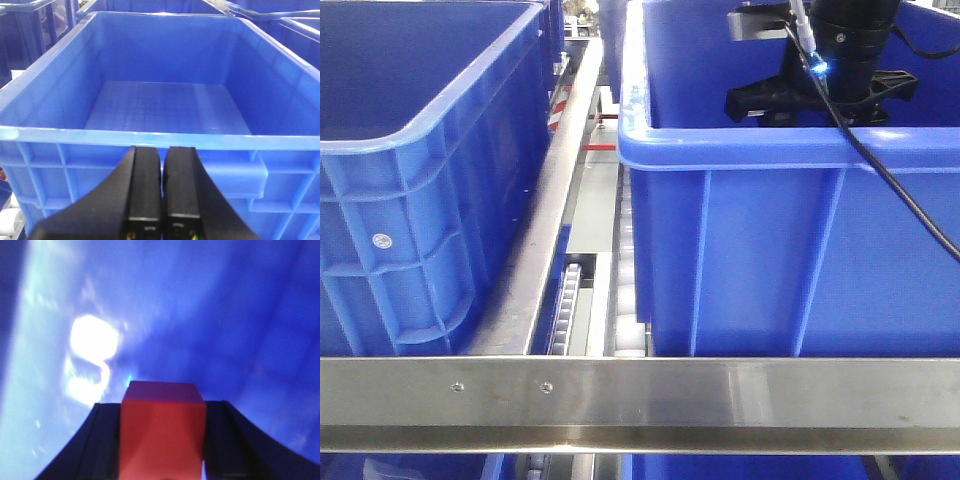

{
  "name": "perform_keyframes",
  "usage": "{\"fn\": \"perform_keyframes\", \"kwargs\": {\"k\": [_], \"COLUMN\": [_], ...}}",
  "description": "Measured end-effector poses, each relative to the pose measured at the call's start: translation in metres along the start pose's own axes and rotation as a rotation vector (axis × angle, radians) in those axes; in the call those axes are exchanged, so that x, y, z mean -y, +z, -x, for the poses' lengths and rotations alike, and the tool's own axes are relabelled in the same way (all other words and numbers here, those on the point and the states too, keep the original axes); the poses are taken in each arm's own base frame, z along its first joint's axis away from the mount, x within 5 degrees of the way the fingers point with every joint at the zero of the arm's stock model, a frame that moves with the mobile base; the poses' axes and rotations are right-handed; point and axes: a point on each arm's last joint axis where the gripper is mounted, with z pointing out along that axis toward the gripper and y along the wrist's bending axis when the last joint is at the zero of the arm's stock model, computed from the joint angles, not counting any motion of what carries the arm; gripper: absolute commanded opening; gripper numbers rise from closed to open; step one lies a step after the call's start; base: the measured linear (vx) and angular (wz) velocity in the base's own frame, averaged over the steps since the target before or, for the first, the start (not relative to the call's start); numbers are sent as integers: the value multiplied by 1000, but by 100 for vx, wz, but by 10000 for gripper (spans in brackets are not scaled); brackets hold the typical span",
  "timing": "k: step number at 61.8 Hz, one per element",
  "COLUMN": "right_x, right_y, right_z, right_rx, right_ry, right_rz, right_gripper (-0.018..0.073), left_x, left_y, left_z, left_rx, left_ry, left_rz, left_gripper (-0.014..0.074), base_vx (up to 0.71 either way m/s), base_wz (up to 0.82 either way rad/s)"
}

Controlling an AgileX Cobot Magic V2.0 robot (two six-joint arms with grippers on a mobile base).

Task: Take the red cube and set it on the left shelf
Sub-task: 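Lower the right gripper into the blue crate and open to release the red cube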

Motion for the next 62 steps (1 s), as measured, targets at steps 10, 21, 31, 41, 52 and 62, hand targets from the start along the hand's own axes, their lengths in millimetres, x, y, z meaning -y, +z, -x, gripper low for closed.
{"fn": "perform_keyframes", "kwargs": {"k": [10,21,31,41,52,62], "right_x": [-1,-1,-1,-1,-1,0], "right_y": [23,30,30,30,29,19], "right_z": [-3,-4,-4,-5,-6,-4], "right_rx": [-56,-72,-75,-80,-95,-67], "right_ry": [-1,-2,-2,-2,-2,-1], "right_rz": [-2,-3,-3,-3,-4,-3], "right_gripper": [88,117,288,487,573,568], "left_x": [0,0,0,0,0,0], "left_y": [0,0,0,0,0,0], "left_z": [0,0,0,0,0,0], "left_rx": [0,0,0,0,0,0], "left_ry": [0,0,0,0,0,0], "left_rz": [0,0,0,0,0,0], "left_gripper": [102,102,102,102,102,102], "base_vx": [-1,0,3,0,0,0], "base_wz": [8,0,-15,0,0,0]}}
